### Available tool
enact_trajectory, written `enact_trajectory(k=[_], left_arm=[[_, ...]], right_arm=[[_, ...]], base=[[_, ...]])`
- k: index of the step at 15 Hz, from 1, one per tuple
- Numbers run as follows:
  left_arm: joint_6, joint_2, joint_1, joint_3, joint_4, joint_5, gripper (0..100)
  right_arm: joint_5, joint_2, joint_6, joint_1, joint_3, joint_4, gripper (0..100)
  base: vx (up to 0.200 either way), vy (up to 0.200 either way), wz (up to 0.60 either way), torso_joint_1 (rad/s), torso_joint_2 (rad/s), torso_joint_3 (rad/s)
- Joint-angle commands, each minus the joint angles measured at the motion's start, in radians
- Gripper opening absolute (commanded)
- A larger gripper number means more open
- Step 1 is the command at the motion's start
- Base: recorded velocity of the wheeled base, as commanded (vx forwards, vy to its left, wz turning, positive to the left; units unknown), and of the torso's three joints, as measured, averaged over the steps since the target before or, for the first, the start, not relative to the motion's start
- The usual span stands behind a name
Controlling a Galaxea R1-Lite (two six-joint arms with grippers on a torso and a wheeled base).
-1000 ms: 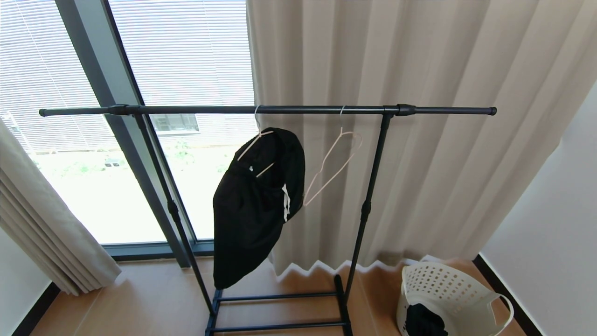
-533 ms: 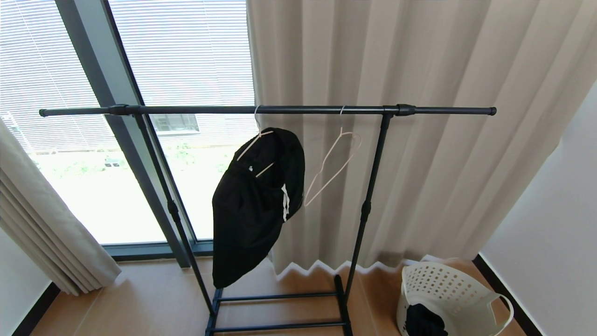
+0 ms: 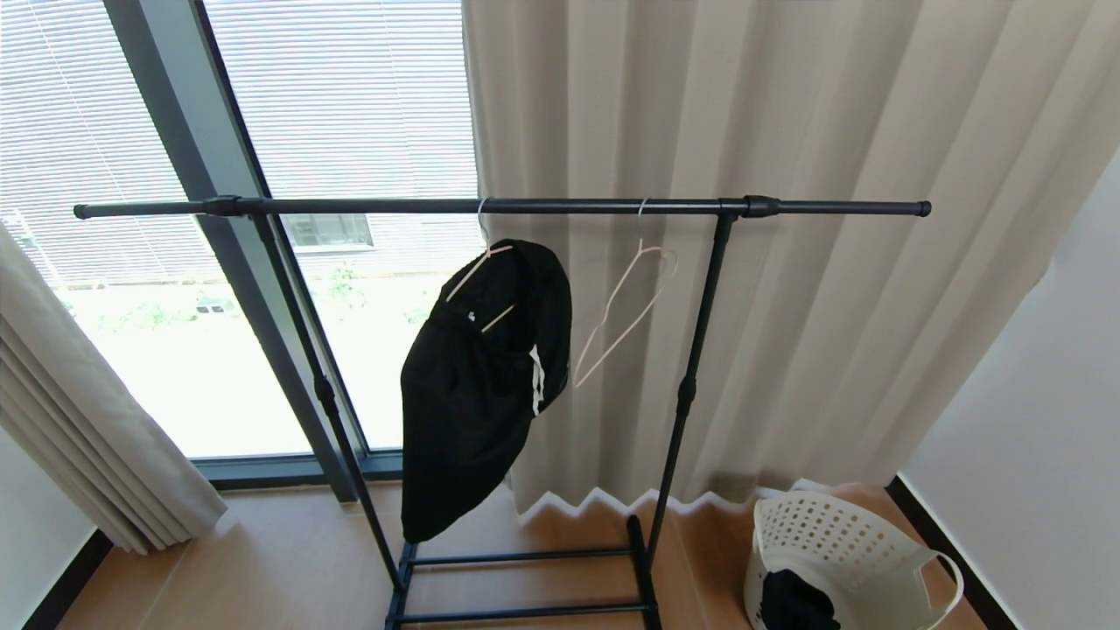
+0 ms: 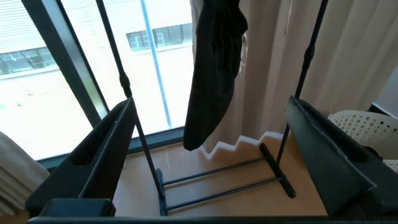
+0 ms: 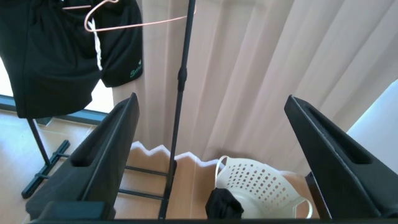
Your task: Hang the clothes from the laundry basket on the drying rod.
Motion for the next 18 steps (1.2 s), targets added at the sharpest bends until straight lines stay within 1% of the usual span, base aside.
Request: enact_trajectory(k=[1,3,16,18], left_arm=[[-0.011,-0.002,0.000,0.000,-0.001,-0.004,100],[-0.022,-0.002,0.000,0.000,0.001,-0.019,100],[-0.022,-0.002,0.000,0.000,0.001,-0.019,100],[-0.022,-0.002,0.000,0.000,0.001,-0.019,100]], right_arm=[[0.008,-0.010,0.007,-0.002,0.000,0.002,100],[0.009,-0.012,0.021,-0.002,0.000,0.004,100],[0.009,-0.012,0.018,-0.002,0.000,0.009,100],[0.009,-0.010,0.018,-0.002,0.000,0.009,100]], base=[[0.000,0.000,0.00,0.000,0.00,0.000],[0.000,0.000,0.00,0.000,0.00,0.000],[0.000,0.000,0.00,0.000,0.00,0.000],[0.000,0.000,0.00,-0.100,0.22,0.127]])
